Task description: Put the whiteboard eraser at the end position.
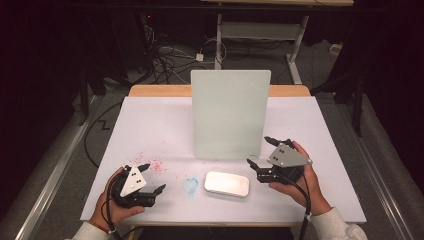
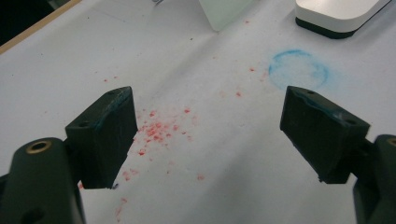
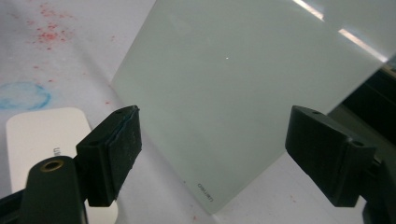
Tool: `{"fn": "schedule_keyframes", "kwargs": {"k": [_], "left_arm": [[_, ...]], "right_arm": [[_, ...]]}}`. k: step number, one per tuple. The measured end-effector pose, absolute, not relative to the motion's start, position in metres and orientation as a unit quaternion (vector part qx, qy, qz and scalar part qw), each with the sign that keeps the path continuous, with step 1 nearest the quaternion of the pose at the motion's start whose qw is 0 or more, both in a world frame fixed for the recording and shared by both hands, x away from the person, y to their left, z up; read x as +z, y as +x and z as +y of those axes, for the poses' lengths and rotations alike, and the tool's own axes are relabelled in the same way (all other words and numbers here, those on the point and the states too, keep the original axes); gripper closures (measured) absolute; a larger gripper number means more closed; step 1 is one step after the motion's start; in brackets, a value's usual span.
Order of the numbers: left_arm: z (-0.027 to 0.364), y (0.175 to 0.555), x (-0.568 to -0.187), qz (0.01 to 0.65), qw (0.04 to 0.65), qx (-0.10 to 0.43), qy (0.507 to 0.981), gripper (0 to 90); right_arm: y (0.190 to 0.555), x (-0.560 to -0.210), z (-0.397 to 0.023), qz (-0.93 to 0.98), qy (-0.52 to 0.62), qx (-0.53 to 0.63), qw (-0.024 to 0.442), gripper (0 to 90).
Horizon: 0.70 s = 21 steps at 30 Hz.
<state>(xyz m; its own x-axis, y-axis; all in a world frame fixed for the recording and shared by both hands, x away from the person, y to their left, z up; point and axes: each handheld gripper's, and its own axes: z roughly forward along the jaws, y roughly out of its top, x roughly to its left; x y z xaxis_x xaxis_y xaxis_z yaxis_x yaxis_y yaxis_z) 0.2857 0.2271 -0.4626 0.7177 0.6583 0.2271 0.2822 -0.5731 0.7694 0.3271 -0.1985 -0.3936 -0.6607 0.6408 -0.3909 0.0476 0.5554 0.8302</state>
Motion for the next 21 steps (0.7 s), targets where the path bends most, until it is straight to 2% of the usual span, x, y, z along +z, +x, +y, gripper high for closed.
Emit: {"fn": "schedule_keyframes", "kwargs": {"k": [21], "left_arm": [[0.224,0.286,-0.462,0.272,0.374,0.251,0.85,17.8]], "right_arm": [[0.315,-0.403,-0.242,0.781,0.264,0.417,0.382,19.6]]}}
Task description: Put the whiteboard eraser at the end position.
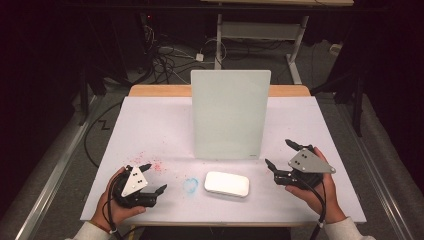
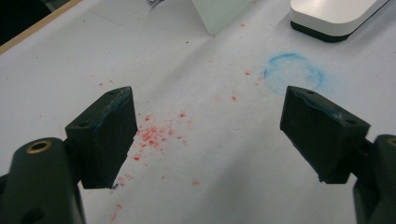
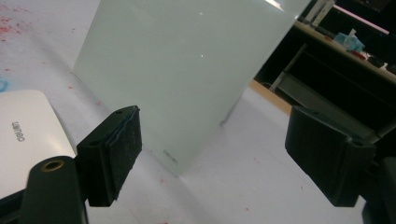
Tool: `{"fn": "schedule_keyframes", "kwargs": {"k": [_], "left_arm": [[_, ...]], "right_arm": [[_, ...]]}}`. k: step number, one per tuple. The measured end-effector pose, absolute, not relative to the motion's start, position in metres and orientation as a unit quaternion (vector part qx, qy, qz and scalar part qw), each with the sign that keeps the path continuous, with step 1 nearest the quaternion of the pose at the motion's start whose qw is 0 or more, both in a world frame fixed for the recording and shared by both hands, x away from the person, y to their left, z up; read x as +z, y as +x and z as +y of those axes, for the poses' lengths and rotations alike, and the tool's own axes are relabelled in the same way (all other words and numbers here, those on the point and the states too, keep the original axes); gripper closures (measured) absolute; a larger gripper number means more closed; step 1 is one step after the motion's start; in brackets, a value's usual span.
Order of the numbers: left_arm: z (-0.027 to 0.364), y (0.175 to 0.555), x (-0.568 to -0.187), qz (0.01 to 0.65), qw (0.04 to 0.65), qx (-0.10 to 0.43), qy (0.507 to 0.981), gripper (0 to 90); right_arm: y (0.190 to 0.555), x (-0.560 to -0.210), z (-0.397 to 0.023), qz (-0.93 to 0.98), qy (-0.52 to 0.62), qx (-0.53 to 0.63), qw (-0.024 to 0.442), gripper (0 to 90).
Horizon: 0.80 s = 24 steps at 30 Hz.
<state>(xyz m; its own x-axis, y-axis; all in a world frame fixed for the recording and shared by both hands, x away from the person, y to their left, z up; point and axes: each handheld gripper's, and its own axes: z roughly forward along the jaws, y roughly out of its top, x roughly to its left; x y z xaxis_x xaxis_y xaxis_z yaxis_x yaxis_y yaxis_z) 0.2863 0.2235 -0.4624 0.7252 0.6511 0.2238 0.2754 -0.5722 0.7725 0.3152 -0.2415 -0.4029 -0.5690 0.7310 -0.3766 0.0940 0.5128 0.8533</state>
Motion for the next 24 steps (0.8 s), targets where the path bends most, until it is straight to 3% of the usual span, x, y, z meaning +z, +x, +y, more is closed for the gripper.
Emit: {"fn": "schedule_keyframes", "kwargs": {"k": [9,24], "left_arm": [[0.223,0.29,-0.463,0.275,0.376,0.248,0.849,17.9],[0.221,0.291,-0.462,0.29,0.373,0.263,0.841,17.8]], "right_arm": [[0.31,-0.417,-0.264,0.763,0.297,0.412,0.399,17.9],[0.294,-0.451,-0.289,0.76,0.332,0.421,0.366,17.6]]}}
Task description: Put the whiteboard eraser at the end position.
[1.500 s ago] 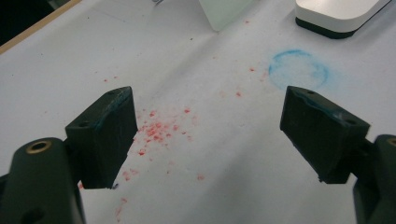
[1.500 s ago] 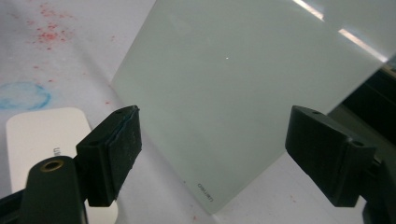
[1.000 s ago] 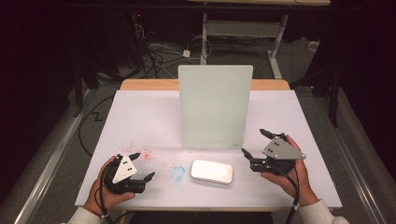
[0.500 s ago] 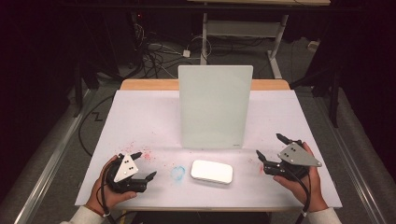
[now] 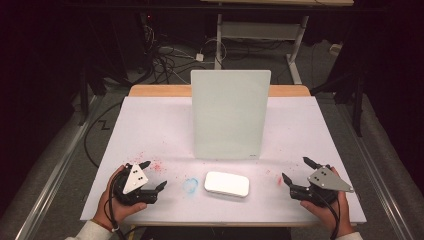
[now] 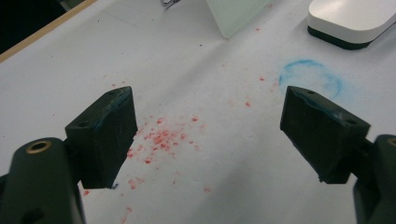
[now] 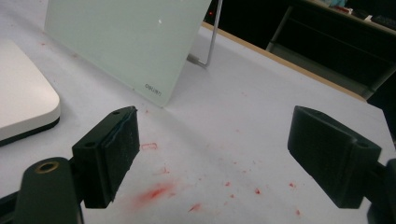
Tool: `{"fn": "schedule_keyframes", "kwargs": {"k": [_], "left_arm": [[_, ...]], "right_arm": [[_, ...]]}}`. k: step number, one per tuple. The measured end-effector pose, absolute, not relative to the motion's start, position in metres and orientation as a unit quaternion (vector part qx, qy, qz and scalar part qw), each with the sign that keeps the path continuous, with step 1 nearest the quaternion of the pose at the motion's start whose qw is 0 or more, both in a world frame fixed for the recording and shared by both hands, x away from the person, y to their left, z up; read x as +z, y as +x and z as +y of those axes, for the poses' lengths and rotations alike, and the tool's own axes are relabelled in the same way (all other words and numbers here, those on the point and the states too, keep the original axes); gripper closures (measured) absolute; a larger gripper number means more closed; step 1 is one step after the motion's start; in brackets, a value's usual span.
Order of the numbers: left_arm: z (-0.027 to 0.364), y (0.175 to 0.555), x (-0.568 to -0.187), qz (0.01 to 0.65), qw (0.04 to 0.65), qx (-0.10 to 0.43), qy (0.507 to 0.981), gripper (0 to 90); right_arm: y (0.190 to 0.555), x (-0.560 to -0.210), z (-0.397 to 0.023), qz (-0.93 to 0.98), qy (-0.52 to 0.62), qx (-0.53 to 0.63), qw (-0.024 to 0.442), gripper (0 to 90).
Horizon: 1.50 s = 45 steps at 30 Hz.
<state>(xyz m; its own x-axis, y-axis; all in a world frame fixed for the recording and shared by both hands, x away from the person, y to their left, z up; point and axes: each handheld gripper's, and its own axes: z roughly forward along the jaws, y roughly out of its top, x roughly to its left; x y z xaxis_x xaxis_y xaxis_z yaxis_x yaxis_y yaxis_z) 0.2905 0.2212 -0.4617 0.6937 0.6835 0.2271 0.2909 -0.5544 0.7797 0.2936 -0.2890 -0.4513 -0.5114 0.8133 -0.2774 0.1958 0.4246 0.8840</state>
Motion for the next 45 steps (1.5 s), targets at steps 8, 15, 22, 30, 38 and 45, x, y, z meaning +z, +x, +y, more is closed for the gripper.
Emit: {"fn": "schedule_keyframes", "kwargs": {"k": [8,15,22,30,38,45], "left_arm": [[0.2215,0.2898,-0.463,0.282,0.372,0.262,0.845,17.8],[0.2224,0.2883,-0.4618,0.281,0.375,0.264,0.843,17.7],[0.2203,0.2892,-0.4619,0.281,0.372,0.263,0.845,17.8],[0.2211,0.288,-0.4617,0.281,0.377,0.259,0.844,17.7],[0.2209,0.2907,-0.462,0.286,0.379,0.257,0.842,17.6],[0.2187,0.294,-0.4638,0.286,0.377,0.252,0.844,17.6]], "right_arm": [[0.2905,-0.4492,-0.2881,0.758,0.332,0.419,0.373,17.4],[0.2881,-0.4485,-0.2848,0.762,0.323,0.413,0.381,17.4],[0.2897,-0.4488,-0.2891,0.757,0.332,0.426,0.369,17.4],[0.2897,-0.4483,-0.2881,0.759,0.328,0.427,0.367,17.7],[0.2905,-0.4496,-0.288,0.762,0.326,0.416,0.373,18.3],[0.2903,-0.4502,-0.2886,0.764,0.318,0.399,0.394,18.6]]}}
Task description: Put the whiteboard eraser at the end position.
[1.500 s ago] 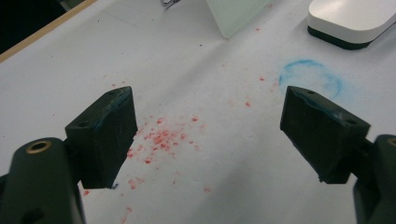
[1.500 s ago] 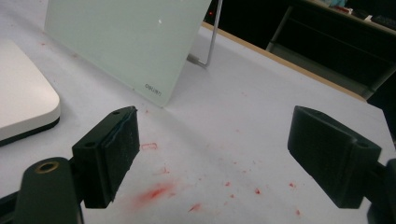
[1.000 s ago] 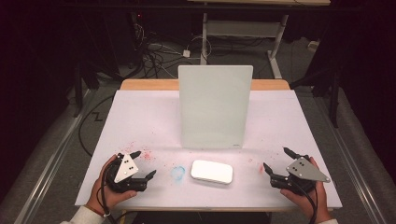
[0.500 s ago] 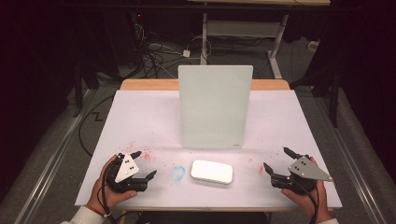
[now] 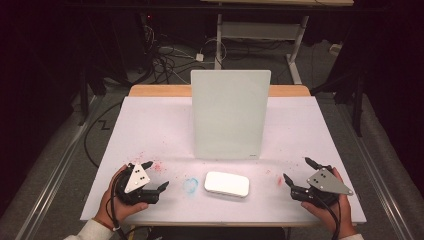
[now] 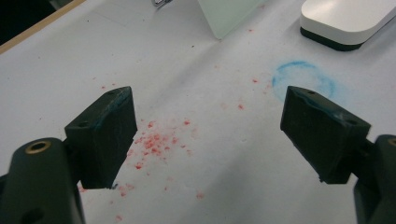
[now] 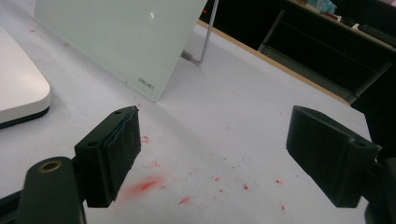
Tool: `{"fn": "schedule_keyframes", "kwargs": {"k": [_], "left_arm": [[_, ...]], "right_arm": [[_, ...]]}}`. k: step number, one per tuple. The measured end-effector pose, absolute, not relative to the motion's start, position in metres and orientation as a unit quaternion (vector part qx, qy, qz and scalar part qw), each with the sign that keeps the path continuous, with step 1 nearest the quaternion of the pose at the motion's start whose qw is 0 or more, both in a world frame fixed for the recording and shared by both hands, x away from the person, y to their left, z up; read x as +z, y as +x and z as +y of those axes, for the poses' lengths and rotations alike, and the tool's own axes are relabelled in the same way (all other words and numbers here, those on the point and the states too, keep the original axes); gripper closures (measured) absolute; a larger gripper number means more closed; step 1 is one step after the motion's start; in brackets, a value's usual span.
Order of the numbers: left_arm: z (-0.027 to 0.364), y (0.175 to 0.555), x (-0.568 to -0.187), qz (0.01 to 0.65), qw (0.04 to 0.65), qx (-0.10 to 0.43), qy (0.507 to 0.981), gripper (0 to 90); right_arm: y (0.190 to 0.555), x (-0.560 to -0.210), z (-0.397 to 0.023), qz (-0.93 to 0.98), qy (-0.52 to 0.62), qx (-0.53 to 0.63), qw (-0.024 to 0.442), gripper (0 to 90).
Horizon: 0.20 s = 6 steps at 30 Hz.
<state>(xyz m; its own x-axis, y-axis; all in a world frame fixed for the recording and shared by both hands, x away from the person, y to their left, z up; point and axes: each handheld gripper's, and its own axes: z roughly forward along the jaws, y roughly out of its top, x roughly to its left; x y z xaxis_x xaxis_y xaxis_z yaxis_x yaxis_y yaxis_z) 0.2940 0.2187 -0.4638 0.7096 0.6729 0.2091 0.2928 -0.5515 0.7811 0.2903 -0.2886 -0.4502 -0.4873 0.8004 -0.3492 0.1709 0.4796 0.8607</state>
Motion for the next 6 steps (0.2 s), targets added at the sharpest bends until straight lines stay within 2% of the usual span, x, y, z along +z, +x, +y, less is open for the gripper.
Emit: {"fn": "schedule_keyframes", "kwargs": {"k": [6], "left_arm": [[0.2188,0.294,-0.463,0.289,0.378,0.254,0.842,17.6]], "right_arm": [[0.2902,-0.4505,-0.2875,0.765,0.318,0.387,0.404,19.0]]}}
